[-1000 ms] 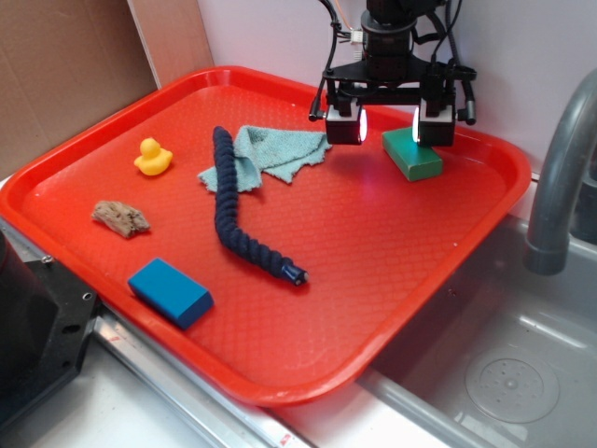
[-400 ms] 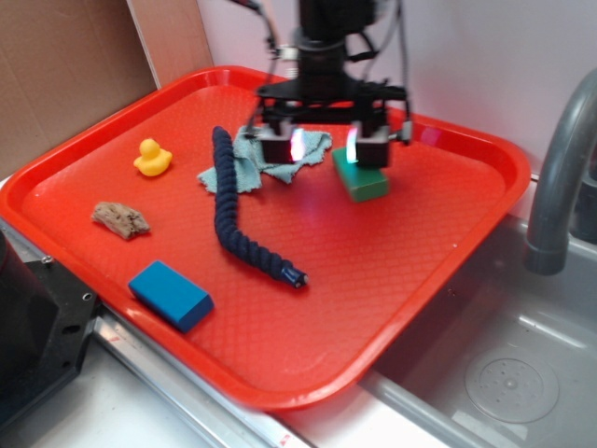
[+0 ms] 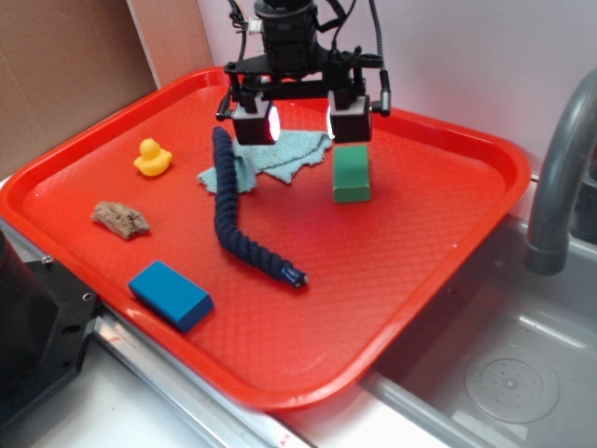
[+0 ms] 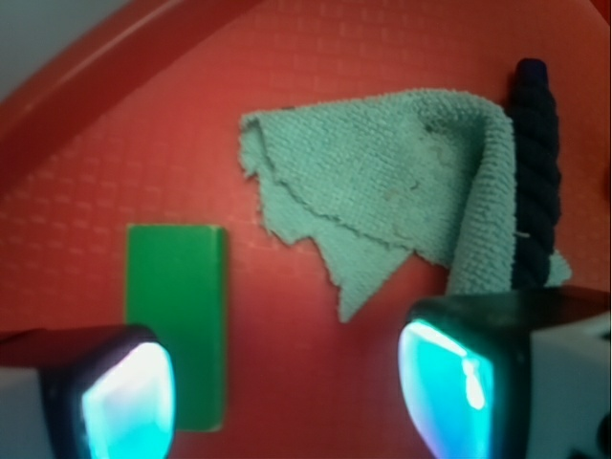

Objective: Grab the green block.

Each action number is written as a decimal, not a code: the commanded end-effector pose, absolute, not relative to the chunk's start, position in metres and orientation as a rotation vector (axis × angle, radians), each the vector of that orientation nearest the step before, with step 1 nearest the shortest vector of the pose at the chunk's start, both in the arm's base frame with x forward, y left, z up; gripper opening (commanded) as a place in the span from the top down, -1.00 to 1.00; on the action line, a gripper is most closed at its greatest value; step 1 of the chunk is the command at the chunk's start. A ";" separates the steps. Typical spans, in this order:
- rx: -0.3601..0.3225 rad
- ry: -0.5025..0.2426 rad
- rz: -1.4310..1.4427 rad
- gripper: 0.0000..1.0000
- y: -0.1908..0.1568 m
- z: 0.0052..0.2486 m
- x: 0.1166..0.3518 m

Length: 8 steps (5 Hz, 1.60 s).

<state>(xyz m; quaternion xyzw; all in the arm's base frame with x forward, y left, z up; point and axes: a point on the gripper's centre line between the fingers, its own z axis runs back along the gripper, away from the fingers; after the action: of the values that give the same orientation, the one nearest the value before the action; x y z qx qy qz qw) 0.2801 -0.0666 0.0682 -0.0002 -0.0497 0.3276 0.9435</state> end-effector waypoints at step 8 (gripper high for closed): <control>0.024 -0.129 0.171 1.00 -0.020 0.173 0.244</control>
<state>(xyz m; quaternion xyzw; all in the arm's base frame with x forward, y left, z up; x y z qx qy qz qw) 0.2317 -0.0250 0.1592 0.0120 -0.0279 0.0903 0.9955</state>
